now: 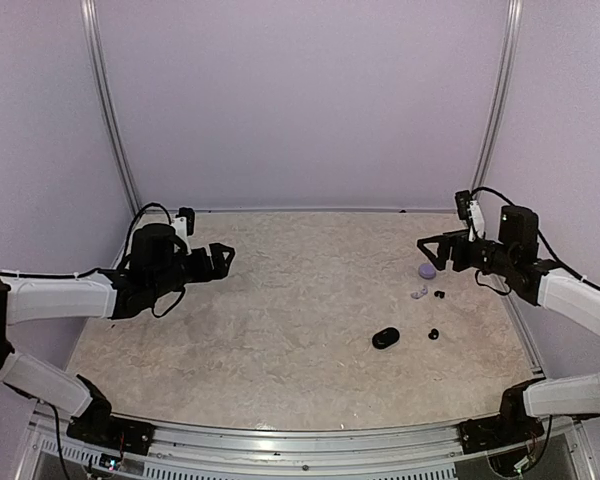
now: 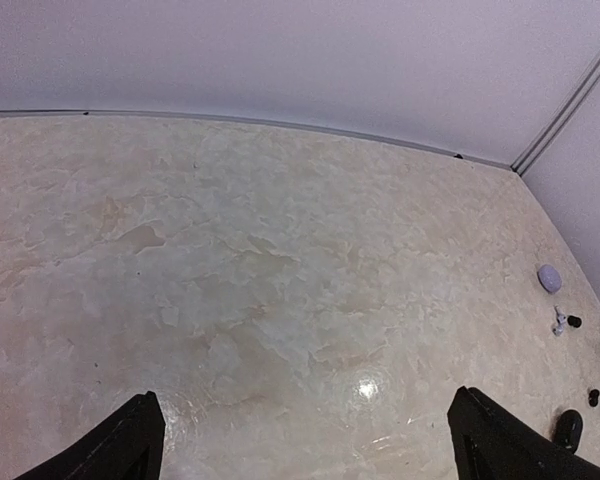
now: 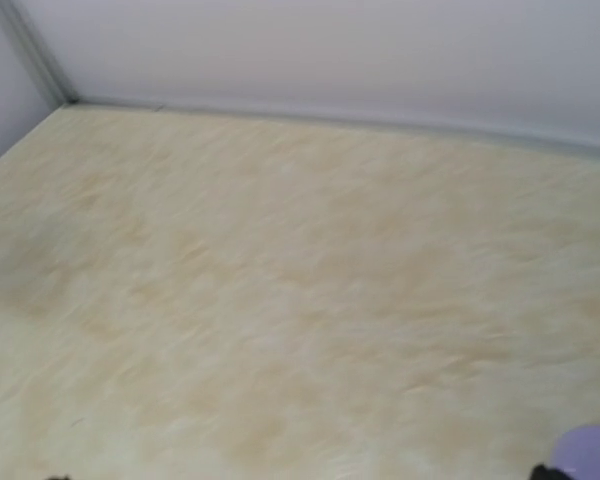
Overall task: Insert the wireless bluetooth earbuds into the charging case
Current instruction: Move the charging case to the center of the board.
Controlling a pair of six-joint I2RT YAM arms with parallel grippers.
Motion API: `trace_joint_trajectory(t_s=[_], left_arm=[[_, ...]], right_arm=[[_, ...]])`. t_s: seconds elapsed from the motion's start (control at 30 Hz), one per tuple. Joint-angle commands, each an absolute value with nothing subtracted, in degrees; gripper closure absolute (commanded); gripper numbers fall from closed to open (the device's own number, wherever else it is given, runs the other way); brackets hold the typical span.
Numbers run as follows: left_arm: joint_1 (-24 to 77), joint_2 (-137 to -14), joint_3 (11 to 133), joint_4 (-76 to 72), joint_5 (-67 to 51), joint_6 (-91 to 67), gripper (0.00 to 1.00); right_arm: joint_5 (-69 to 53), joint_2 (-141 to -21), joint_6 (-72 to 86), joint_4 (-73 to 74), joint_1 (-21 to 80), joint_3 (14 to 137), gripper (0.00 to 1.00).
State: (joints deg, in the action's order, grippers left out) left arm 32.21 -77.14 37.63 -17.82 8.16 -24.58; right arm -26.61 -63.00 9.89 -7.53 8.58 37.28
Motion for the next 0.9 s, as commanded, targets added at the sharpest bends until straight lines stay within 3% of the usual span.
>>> trace_joint_trajectory(t_s=[0.0,0.3,0.5,0.87], left_arm=[[33.3,-77.4,39.8,-18.3,6.1,-24.8,0.01],[33.6,-75.7,38.3,-19.3,1.4,-23.9,0.01],[33.8,-74.9,37.0,-20.9,-2.0,-24.1,0.01],[33.8,-76.3,36.6,-22.4,-4.1,-24.0,0.01]], right_arm=[[-30.6,-65.4,8.8,4.6,13.3,42.9,0.01],[-28.8,-70.2,10.1,16.4,26.8,44.7,0.00],[-20.3,-75.7,10.4,21.9,35.0,44.9,0.01],[-11.6,-86.5,9.1,24.9,38.9,47.8,0.01]])
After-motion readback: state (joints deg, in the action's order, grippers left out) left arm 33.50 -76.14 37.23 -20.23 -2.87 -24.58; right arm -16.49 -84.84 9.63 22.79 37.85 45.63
